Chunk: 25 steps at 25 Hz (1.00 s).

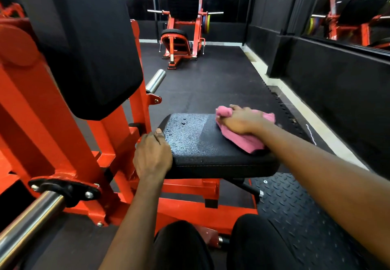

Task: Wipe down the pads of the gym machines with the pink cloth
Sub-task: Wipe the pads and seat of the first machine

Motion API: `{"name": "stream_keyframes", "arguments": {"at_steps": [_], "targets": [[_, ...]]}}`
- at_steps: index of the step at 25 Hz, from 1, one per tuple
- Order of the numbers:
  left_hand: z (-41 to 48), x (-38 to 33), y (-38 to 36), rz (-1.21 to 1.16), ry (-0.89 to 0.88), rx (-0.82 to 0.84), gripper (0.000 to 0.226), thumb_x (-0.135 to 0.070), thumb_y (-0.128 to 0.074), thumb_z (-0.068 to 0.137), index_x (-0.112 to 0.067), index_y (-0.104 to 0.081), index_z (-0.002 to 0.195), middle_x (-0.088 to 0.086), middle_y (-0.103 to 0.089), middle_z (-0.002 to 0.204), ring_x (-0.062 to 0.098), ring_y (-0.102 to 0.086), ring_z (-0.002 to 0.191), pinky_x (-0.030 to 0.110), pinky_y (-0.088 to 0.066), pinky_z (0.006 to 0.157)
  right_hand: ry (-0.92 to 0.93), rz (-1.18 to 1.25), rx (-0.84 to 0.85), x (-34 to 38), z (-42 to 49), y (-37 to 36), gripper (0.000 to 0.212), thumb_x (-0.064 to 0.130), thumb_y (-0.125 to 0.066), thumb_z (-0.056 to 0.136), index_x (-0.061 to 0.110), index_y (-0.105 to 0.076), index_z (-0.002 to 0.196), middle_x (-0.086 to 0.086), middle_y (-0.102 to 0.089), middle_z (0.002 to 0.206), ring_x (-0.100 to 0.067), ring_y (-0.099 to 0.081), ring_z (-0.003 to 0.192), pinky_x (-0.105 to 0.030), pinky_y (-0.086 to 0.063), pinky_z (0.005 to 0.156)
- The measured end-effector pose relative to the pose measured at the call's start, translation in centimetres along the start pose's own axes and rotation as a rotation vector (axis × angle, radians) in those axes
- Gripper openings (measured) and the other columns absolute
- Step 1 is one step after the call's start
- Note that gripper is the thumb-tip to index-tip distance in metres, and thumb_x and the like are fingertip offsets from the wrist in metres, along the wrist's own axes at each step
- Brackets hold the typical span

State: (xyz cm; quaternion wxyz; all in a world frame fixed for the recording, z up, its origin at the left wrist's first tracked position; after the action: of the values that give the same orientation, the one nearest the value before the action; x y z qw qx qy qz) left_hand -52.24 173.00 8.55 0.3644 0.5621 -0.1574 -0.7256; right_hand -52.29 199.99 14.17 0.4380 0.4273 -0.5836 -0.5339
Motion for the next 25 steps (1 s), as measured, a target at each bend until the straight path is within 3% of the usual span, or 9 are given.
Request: {"name": "stream_keyframes", "arguments": {"at_steps": [3, 7, 9, 11, 13, 16, 20, 25], "targets": [[-0.2, -0.3, 0.4, -0.023, 0.025, 0.016, 0.046, -0.037, -0.028, 0.106, -0.009, -0.065, 0.109, 0.018, -0.062, 0.117, 0.042, -0.056, 0.110, 0.046, -0.043, 0.087, -0.002, -0.009, 0.049, 5.0, 1.6, 0.4, 0.066, 0.065, -0.022, 0.097, 0.029, -0.042, 0.149, -0.004, -0.038, 0.159, -0.034, -0.035, 0.144, -0.063, -0.018, 0.116], [-0.5, -0.2, 0.7, -0.046, 0.032, 0.026, 0.047, -0.037, -0.028, 0.106, -0.008, -0.065, 0.104, 0.019, -0.063, 0.115, 0.041, -0.056, 0.109, 0.045, -0.042, 0.086, 0.223, 0.033, 0.044, 6.7, -3.6, -0.3, 0.072, 0.062, -0.021, 0.101, 0.021, -0.018, 0.160, 0.000, -0.008, 0.170, -0.028, -0.006, 0.156, -0.067, -0.003, 0.119], [-0.4, -0.2, 0.7, -0.062, 0.026, 0.027, 0.047, -0.037, -0.028, 0.106, -0.008, -0.065, 0.102, 0.019, -0.063, 0.114, 0.041, -0.056, 0.109, 0.046, -0.043, 0.088, 0.366, 0.038, 0.028, 6.2, -7.7, -0.9, 0.079, 0.068, -0.015, 0.097, 0.025, -0.007, 0.162, 0.008, 0.002, 0.169, -0.019, 0.002, 0.156, -0.063, -0.001, 0.121], [-0.5, -0.1, 0.6, -0.074, 0.021, 0.025, 0.046, -0.036, -0.028, 0.106, -0.008, -0.064, 0.100, 0.019, -0.063, 0.112, 0.040, -0.056, 0.108, 0.046, -0.043, 0.089, 0.447, 0.014, 0.030, 4.9, -10.9, -1.0, 0.072, 0.066, -0.017, 0.097, 0.035, -0.005, 0.161, 0.016, 0.005, 0.166, -0.011, 0.005, 0.155, -0.058, 0.000, 0.124], [-0.5, -0.1, 0.6, -0.084, 0.008, 0.017, 0.046, -0.035, -0.028, 0.106, -0.007, -0.064, 0.100, 0.020, -0.063, 0.111, 0.040, -0.056, 0.108, 0.045, -0.043, 0.089, 0.408, 0.012, -0.014, 2.7, -11.1, -0.7, 0.062, 0.064, -0.023, 0.099, 0.044, -0.014, 0.157, 0.022, -0.001, 0.165, -0.012, -0.002, 0.155, -0.053, -0.005, 0.124], [-0.5, 0.0, 0.6, -0.083, 0.020, 0.008, 0.045, -0.034, -0.030, 0.106, -0.006, -0.065, 0.101, 0.020, -0.063, 0.112, 0.040, -0.056, 0.108, 0.045, -0.042, 0.089, 0.188, 0.073, -0.056, 0.7, -6.9, 0.3, 0.050, 0.057, -0.030, 0.099, 0.043, -0.037, 0.146, 0.015, -0.026, 0.162, -0.025, -0.022, 0.152, -0.049, -0.017, 0.120], [-0.4, -0.3, 0.5, -0.068, 0.022, -0.007, 0.044, -0.034, -0.030, 0.106, -0.007, -0.065, 0.102, 0.018, -0.063, 0.112, 0.040, -0.056, 0.108, 0.045, -0.042, 0.086, 0.053, -0.053, 0.050, 3.9, 1.1, 0.0, 0.070, 0.068, -0.015, 0.097, 0.036, -0.024, 0.158, 0.006, -0.011, 0.169, -0.032, -0.020, 0.154, -0.063, -0.012, 0.120], [-0.5, -0.2, 0.7, -0.080, 0.045, 0.002, 0.045, -0.035, -0.030, 0.106, -0.006, -0.064, 0.104, 0.019, -0.062, 0.116, 0.041, -0.055, 0.111, 0.046, -0.041, 0.090, 0.271, -0.014, -0.008, 9.0, -2.2, -0.4, 0.071, 0.062, -0.015, 0.101, 0.021, -0.028, 0.157, -0.007, -0.014, 0.169, -0.036, -0.015, 0.154, -0.057, -0.009, 0.124]]}}
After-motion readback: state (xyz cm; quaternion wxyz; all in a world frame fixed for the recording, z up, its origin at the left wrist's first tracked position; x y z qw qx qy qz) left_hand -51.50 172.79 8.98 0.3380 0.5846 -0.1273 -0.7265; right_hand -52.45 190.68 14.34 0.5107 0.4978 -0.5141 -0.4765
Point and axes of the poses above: each hand's wrist, its own z-axis towards the middle knuckle, its own y-axis out of the back of the hand, x = y × z, the point moved 3 cm from there along z, towards the middle knuckle
